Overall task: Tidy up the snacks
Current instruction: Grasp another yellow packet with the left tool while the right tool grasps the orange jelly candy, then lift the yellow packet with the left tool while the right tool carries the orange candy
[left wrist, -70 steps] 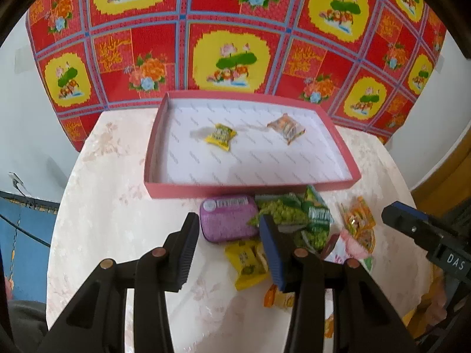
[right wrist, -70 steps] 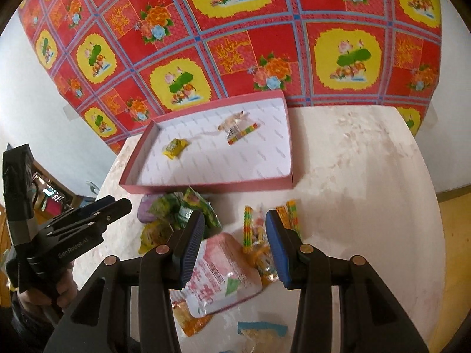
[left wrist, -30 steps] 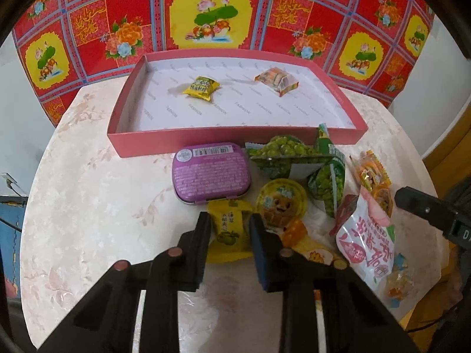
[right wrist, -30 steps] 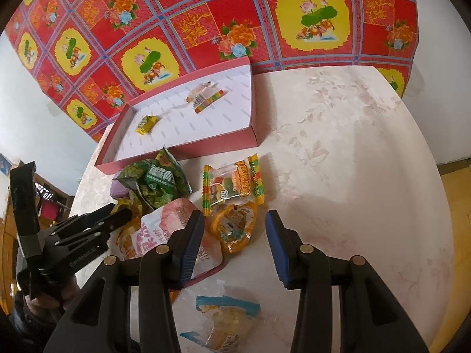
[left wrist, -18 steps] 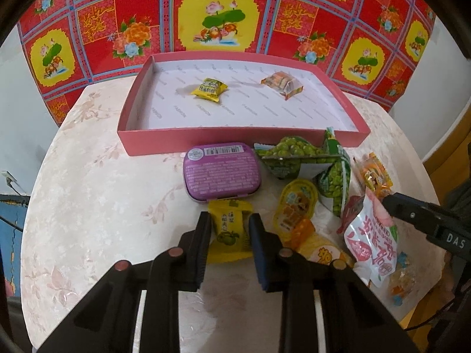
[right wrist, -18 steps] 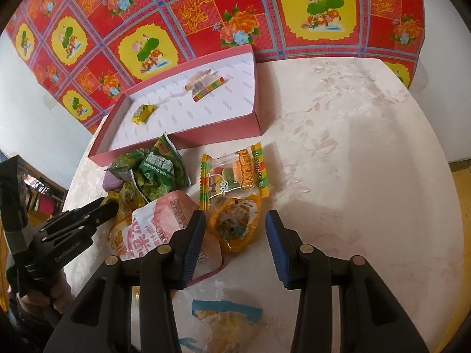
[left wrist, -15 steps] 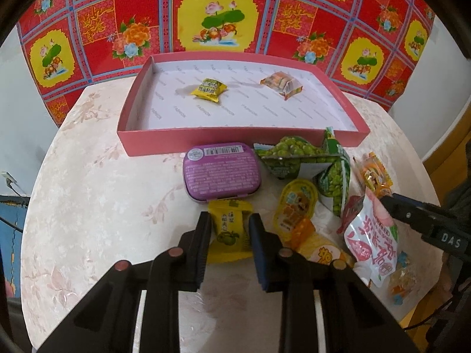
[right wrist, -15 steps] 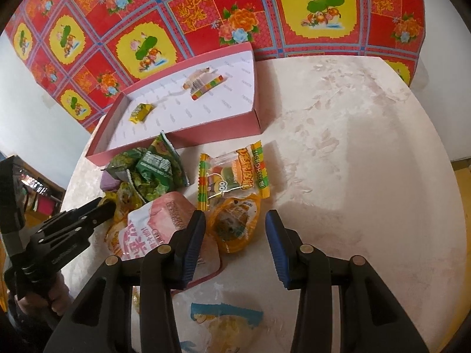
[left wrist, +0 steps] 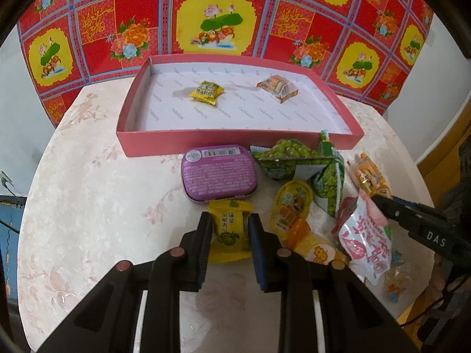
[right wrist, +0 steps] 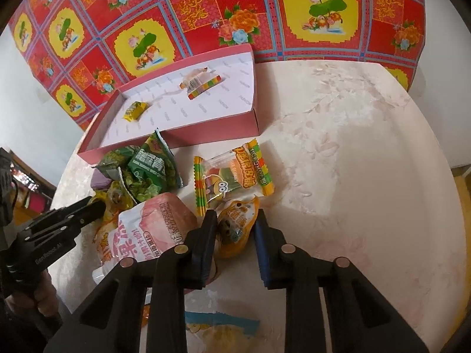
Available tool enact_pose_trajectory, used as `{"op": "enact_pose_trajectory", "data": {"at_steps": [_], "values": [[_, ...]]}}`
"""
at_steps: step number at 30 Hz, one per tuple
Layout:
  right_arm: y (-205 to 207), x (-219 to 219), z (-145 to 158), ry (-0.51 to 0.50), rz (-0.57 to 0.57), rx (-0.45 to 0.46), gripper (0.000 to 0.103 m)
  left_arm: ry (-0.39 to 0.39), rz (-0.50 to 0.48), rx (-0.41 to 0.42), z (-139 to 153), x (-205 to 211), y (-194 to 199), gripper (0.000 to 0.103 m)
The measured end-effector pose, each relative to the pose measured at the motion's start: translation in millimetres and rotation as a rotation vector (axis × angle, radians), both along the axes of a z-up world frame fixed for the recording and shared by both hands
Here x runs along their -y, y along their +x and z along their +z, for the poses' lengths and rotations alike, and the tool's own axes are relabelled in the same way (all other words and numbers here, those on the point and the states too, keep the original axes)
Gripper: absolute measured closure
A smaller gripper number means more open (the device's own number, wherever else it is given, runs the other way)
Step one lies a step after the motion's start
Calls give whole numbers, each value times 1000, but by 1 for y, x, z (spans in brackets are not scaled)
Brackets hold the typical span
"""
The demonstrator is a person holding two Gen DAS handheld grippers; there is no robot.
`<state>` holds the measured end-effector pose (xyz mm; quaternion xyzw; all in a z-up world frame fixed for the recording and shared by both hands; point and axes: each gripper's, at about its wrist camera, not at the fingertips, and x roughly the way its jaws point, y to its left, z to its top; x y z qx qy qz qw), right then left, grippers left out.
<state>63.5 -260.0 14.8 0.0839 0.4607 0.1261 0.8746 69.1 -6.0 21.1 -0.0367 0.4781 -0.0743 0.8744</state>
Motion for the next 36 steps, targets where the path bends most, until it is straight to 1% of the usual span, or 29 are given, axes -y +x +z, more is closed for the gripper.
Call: {"op": "enact_pose_trajectory", "data": {"at_steps": [10, 18, 28, 36], "values": [[-10, 0, 19, 8, 13, 58, 78, -3, 3, 48, 17, -1, -5, 77], [-11, -1, 40, 9, 21, 108, 78, -7, 29, 92, 35, -10, 1, 77], [4, -7, 58, 6, 42, 134, 78, 2, 45, 126, 53, -17, 20, 77], [24, -14, 71, -6, 68, 149, 78, 27, 39, 141, 64, -15, 43, 77]]}}
